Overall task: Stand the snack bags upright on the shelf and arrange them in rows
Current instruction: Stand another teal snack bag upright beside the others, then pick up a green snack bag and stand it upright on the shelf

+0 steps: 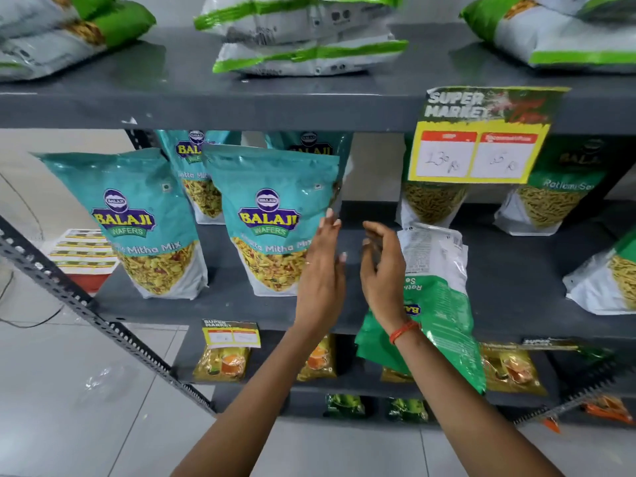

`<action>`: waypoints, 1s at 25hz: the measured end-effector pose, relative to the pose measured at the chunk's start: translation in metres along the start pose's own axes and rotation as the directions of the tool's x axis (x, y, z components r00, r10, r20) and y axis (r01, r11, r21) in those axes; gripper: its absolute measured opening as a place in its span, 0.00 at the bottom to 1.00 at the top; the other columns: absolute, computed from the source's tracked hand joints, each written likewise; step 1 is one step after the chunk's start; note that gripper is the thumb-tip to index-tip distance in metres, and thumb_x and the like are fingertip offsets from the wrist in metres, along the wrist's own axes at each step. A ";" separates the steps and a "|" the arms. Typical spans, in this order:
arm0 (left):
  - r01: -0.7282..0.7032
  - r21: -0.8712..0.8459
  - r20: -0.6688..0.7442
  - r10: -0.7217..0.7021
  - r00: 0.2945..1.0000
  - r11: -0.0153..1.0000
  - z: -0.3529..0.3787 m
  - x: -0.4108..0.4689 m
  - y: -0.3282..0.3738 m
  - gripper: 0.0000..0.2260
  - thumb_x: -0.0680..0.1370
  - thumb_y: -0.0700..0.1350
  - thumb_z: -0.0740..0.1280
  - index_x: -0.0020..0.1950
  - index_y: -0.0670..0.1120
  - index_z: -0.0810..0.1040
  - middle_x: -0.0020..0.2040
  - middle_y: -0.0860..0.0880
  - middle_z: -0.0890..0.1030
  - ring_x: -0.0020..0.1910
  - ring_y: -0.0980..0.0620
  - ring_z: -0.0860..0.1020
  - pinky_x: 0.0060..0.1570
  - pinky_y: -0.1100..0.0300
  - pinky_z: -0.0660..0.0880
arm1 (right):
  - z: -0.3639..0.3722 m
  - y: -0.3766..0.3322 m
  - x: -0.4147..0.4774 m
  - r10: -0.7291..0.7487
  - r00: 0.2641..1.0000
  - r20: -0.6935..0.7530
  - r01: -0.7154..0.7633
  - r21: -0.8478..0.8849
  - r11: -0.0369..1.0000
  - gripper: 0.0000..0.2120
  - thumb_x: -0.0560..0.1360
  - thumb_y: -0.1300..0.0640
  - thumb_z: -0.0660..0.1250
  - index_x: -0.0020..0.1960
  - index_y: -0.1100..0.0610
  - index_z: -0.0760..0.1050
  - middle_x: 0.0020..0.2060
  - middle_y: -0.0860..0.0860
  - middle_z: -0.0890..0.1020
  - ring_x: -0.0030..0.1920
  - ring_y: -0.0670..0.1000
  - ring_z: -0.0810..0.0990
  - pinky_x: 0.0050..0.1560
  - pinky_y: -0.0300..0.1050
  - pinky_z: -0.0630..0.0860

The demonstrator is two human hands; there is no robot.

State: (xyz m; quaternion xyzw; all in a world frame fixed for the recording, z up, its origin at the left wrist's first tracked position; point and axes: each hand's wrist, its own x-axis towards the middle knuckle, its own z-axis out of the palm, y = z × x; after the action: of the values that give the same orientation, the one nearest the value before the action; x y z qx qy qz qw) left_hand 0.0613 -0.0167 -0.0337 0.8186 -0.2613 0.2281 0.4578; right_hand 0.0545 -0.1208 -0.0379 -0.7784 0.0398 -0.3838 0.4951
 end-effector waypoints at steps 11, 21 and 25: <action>0.336 0.175 0.506 -0.377 0.776 0.925 0.105 0.001 -0.046 0.21 0.66 0.38 0.56 0.56 0.42 0.77 0.48 0.56 0.84 0.51 0.45 0.81 0.53 0.53 0.75 | -0.188 0.158 0.009 -0.025 0.830 0.558 0.332 -0.457 0.825 0.31 0.65 0.76 0.61 0.64 0.55 0.72 0.70 0.53 0.70 0.67 0.53 0.63 0.70 0.42 0.62; 0.751 -0.189 0.467 -0.615 0.636 0.633 0.095 -0.007 -0.022 0.13 0.74 0.31 0.65 0.44 0.45 0.85 0.44 0.54 0.86 0.40 0.57 0.83 0.42 0.68 0.79 | -0.202 0.165 0.020 -0.046 0.892 0.450 0.111 -0.119 0.987 0.16 0.75 0.68 0.64 0.60 0.57 0.78 0.62 0.47 0.76 0.66 0.32 0.68 0.69 0.29 0.62; 0.728 -0.295 0.310 -0.659 0.686 0.619 0.105 0.013 0.013 0.11 0.77 0.33 0.60 0.44 0.44 0.80 0.32 0.59 0.82 0.35 0.61 0.80 0.36 0.70 0.75 | -0.203 0.144 0.044 0.044 0.951 0.307 -0.052 0.020 0.998 0.14 0.76 0.68 0.62 0.59 0.62 0.78 0.58 0.54 0.80 0.57 0.32 0.76 0.61 0.27 0.69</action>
State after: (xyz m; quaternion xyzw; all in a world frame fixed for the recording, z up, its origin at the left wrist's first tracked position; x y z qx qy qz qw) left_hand 0.0767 -0.1167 -0.0673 0.7615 -0.0024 -0.0958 0.6410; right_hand 0.0017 -0.3639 -0.0853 -0.8204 -0.0238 -0.2469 0.5152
